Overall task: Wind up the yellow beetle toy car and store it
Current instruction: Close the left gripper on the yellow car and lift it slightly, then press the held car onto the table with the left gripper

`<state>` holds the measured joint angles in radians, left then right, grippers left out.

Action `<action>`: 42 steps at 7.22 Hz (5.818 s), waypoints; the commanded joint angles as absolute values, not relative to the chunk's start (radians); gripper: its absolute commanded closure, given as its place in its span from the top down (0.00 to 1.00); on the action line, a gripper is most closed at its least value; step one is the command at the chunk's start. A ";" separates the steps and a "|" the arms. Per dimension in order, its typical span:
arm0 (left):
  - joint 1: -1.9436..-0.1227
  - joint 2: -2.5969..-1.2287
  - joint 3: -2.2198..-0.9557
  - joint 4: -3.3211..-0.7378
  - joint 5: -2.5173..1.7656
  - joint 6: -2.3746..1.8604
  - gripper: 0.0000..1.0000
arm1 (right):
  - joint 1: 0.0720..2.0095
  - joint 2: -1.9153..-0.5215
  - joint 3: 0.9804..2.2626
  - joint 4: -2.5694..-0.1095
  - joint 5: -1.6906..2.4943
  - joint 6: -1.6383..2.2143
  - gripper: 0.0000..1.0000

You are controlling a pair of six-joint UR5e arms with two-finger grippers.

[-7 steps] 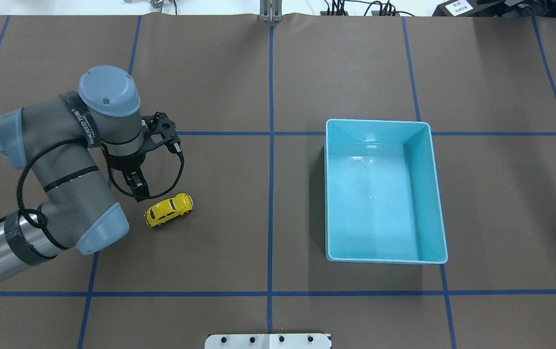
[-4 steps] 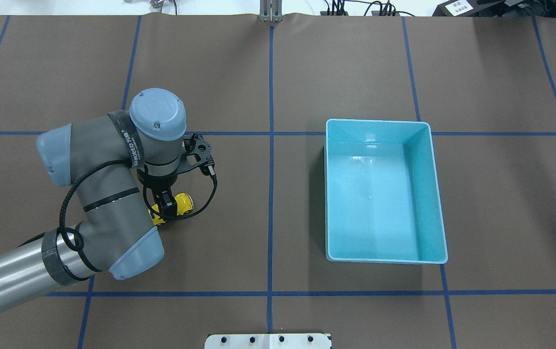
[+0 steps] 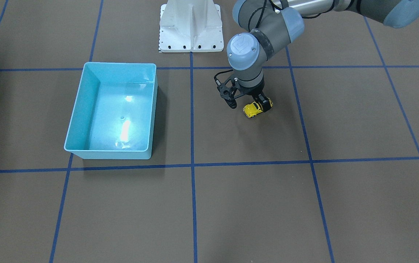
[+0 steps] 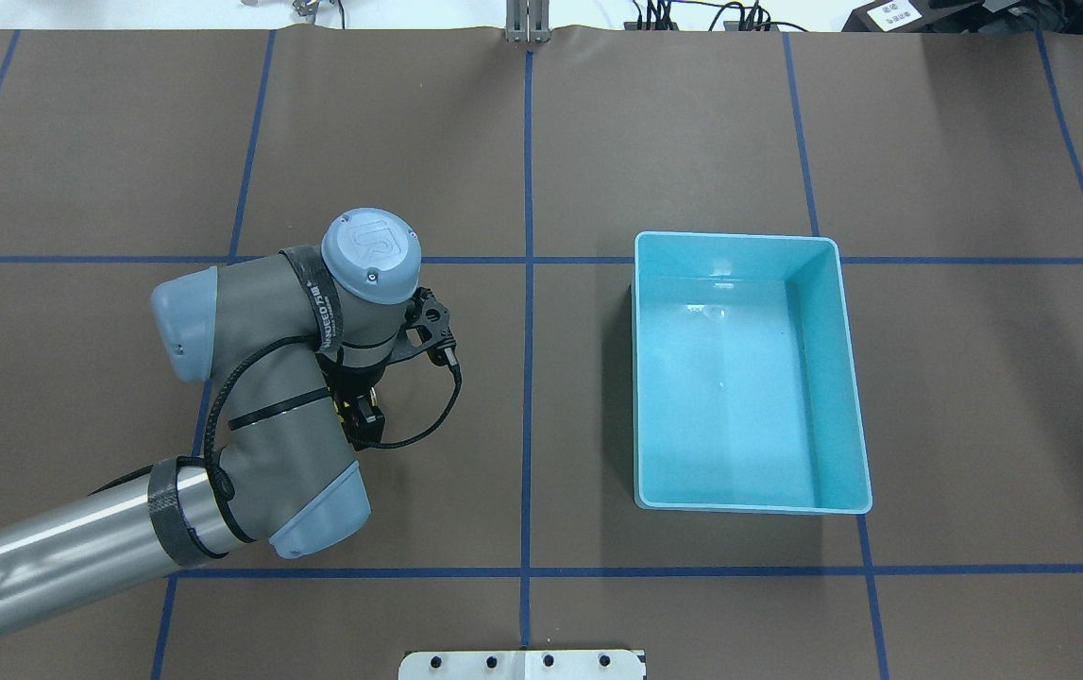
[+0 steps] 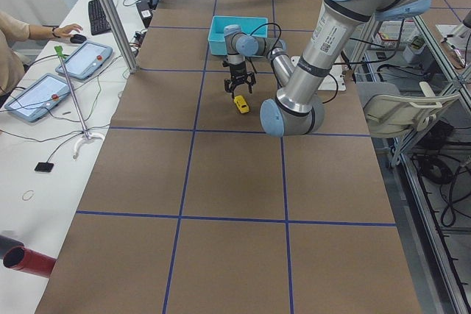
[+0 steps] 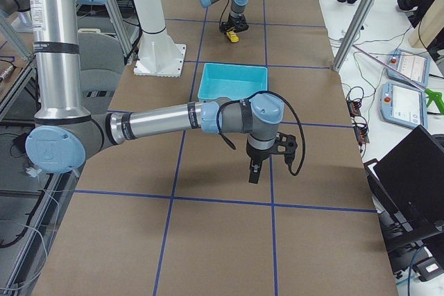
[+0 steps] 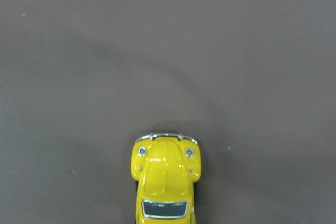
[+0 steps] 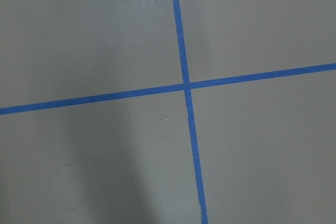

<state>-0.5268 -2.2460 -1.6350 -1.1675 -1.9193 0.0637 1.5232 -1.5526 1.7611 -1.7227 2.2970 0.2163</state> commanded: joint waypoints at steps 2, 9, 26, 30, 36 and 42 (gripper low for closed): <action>-0.523 -2.255 -1.588 -1.209 -1.919 0.074 1.00 | 1.523 -1.555 1.767 -1.723 2.306 0.216 1.00; -0.526 -2.258 -1.554 -1.262 -1.921 0.124 0.32 | 1.525 -1.562 1.781 -1.724 2.307 0.216 1.00; -0.729 -2.117 -1.637 -1.437 -1.999 0.634 0.00 | 1.525 -1.565 1.793 -1.724 2.307 0.216 1.00; -0.730 -2.037 -1.667 -1.524 -1.991 0.673 0.00 | 1.525 -1.552 1.784 -1.726 2.306 0.216 1.00; -0.730 -2.008 -1.655 -1.626 -1.997 0.669 0.00 | 1.525 -1.552 1.792 -1.726 2.306 0.216 1.00; -0.729 -2.000 -1.612 -1.684 -2.016 0.670 0.00 | 1.525 -1.566 1.795 -1.724 2.307 0.216 1.00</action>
